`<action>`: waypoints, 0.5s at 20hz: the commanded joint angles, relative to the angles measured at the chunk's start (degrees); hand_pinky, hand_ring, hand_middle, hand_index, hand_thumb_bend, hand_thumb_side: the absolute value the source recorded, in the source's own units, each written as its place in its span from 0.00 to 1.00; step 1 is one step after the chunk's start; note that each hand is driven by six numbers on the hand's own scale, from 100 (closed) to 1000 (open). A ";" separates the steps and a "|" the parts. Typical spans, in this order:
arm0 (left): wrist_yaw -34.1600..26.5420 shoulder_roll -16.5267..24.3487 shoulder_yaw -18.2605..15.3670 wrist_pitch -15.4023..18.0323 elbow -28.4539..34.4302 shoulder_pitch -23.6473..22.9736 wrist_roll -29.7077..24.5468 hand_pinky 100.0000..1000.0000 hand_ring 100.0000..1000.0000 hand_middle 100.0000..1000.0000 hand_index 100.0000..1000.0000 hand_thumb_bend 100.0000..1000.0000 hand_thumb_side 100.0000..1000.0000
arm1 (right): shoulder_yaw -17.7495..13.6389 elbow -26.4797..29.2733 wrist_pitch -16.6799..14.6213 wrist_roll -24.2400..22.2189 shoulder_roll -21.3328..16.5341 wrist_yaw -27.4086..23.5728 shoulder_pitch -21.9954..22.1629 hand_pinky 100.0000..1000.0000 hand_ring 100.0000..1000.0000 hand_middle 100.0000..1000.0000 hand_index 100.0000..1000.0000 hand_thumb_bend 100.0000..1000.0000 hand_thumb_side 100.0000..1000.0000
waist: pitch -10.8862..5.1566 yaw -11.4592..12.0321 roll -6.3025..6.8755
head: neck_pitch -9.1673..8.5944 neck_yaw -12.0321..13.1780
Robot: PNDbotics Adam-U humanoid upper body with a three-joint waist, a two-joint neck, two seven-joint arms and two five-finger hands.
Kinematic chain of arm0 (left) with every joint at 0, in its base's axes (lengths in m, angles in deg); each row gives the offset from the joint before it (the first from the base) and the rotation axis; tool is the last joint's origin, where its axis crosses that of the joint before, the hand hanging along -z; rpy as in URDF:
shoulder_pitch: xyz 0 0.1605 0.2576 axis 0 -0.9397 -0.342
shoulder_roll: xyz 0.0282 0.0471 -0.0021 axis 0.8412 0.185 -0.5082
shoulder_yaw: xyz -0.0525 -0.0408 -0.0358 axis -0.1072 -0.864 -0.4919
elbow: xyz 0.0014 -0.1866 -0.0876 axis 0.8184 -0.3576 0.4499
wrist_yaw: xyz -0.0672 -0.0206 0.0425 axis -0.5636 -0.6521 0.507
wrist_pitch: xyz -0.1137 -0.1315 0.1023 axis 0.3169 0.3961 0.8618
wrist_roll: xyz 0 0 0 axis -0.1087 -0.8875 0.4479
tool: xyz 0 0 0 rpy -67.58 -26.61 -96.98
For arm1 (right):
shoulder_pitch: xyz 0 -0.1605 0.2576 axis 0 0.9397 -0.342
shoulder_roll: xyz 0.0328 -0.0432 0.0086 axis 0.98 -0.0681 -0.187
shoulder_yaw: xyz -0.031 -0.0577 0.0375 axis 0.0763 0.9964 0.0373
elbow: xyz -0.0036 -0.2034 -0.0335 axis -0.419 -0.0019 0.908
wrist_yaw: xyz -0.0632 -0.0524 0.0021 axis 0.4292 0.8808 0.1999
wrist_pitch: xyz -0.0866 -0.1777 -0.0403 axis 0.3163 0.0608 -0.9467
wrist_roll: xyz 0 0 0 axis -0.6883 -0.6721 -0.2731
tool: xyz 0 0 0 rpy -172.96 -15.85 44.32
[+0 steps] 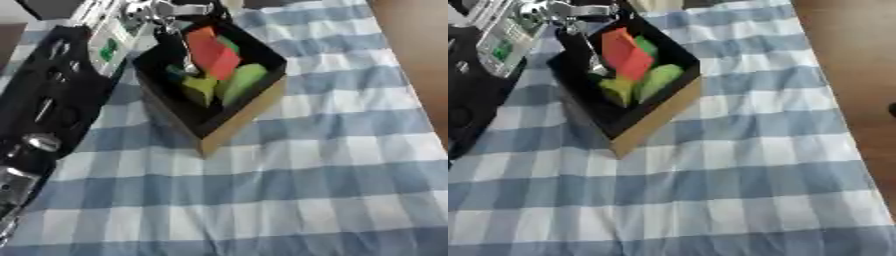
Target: Pick up objects on the table and place them in the box.
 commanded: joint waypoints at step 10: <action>9.74 0.70 -3.59 0.87 4.06 0.93 4.89 0.90 0.92 0.84 0.89 0.61 0.15 | -0.33 1.14 -2.02 -1.98 -0.61 0.35 -0.01 1.00 1.00 0.26 1.00 0.00 0.47 | -2.08 0.25 -0.41 | -0.26 -0.12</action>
